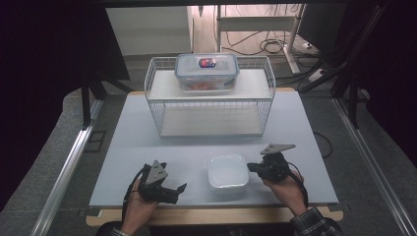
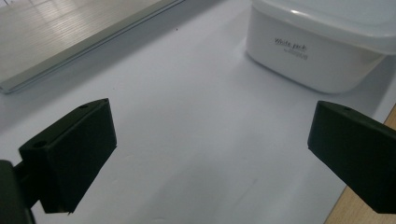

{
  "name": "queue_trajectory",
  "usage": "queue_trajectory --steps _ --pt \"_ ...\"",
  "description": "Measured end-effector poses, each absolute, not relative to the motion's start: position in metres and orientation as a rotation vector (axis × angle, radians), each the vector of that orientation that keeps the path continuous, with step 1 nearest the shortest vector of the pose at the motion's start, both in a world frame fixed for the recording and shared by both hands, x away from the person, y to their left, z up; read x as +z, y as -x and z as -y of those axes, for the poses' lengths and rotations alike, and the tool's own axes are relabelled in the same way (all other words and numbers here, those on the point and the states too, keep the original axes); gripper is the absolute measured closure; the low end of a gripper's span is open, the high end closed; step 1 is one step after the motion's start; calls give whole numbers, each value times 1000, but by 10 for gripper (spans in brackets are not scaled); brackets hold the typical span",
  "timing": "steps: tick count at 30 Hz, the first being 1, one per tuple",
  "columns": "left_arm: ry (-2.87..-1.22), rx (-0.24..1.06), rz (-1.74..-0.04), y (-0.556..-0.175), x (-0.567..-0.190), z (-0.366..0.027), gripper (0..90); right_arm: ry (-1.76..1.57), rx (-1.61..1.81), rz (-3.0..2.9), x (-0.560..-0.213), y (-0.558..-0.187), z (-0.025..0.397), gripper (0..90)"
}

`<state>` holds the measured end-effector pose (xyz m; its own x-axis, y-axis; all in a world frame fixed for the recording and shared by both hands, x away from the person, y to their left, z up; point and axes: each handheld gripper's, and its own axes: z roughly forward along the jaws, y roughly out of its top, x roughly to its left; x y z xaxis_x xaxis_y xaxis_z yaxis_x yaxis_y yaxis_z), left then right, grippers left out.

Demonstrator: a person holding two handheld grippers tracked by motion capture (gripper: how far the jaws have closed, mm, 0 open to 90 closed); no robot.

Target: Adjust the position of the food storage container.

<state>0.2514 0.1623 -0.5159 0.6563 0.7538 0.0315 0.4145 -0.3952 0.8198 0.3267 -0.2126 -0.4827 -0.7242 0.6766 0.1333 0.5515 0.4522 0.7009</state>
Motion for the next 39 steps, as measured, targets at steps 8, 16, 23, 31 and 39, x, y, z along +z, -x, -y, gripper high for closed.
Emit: queue_trajectory --steps 8,16,23,31,39 --pt "-2041 510 -904 -251 -516 -162 8 -998 1137 -2592 -485 -314 189 886" --pt "-2044 446 -937 -252 -513 -165 35 -953 1121 -2575 -484 -314 192 804" --pt "-2044 443 -884 -250 -514 -164 23 -953 1152 -2525 -482 -311 206 526" --pt "-2014 399 -883 -251 -514 -167 29 -949 1232 -2502 -480 -309 217 237" --pt "-2030 416 -885 -251 -516 -167 29 -927 1238 -2521 -485 -308 214 166"
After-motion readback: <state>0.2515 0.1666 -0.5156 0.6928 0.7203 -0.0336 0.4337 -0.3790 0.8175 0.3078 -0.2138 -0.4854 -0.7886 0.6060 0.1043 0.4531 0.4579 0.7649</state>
